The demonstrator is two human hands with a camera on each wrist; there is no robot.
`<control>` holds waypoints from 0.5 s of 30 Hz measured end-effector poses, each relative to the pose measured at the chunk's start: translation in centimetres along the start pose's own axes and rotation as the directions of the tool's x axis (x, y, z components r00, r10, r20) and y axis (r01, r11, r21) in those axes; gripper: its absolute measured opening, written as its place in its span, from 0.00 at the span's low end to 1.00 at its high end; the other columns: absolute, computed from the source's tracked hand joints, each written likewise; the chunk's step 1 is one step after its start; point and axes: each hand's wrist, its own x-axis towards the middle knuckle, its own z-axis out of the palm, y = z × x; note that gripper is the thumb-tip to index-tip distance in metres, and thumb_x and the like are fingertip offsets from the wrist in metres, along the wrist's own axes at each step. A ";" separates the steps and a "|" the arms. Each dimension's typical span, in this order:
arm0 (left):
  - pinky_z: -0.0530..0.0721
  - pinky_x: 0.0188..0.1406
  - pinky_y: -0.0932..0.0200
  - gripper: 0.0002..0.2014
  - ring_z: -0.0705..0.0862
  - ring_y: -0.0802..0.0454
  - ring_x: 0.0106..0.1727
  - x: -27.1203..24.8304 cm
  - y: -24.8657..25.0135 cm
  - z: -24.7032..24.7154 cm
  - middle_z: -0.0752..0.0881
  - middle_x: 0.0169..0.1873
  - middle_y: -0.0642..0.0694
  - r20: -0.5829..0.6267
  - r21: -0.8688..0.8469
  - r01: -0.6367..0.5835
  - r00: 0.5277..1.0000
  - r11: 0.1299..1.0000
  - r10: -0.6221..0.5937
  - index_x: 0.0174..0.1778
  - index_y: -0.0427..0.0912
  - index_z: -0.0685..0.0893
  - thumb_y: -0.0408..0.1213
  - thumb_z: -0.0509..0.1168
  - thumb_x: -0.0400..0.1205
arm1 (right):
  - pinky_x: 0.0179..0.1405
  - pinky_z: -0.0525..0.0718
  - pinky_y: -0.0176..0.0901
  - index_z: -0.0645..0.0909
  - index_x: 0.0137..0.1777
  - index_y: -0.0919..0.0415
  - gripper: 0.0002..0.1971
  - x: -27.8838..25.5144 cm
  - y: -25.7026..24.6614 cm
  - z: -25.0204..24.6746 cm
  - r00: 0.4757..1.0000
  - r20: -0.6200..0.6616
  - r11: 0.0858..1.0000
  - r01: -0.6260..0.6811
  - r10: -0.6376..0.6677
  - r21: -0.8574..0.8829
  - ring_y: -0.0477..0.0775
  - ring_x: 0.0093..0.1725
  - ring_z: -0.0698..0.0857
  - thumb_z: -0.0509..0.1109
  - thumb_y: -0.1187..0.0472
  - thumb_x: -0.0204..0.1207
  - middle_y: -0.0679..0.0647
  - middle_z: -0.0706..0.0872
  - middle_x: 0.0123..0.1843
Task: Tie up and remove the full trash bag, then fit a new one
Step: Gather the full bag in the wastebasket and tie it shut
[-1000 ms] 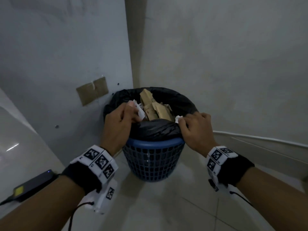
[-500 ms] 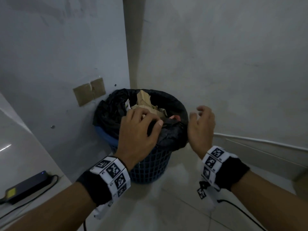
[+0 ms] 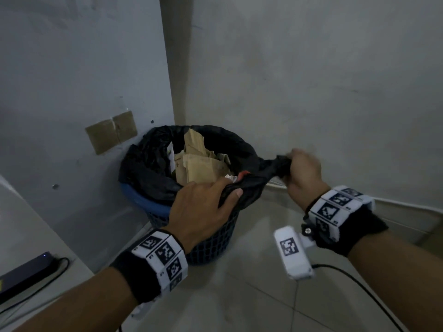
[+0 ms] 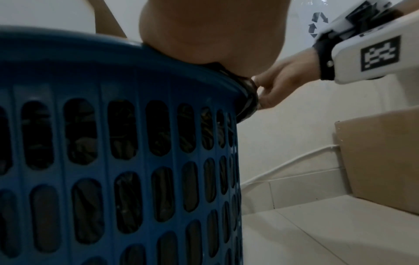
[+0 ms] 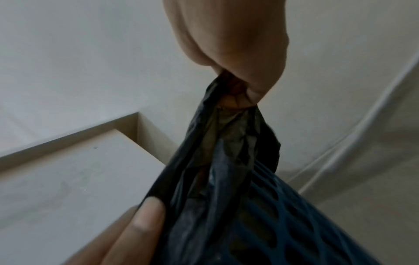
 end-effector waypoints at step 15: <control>0.68 0.38 0.53 0.26 0.77 0.44 0.33 -2.7 -8.9 -3.8 0.77 0.29 0.49 -0.239 0.031 0.139 0.963 0.990 -0.128 0.39 0.42 0.80 0.50 0.42 0.90 | 0.63 0.71 0.59 0.85 0.41 0.57 0.29 -5.1 6.8 2.0 0.468 0.774 -0.044 0.844 -0.428 -0.535 0.59 0.45 0.81 0.43 0.50 0.85 0.51 0.86 0.39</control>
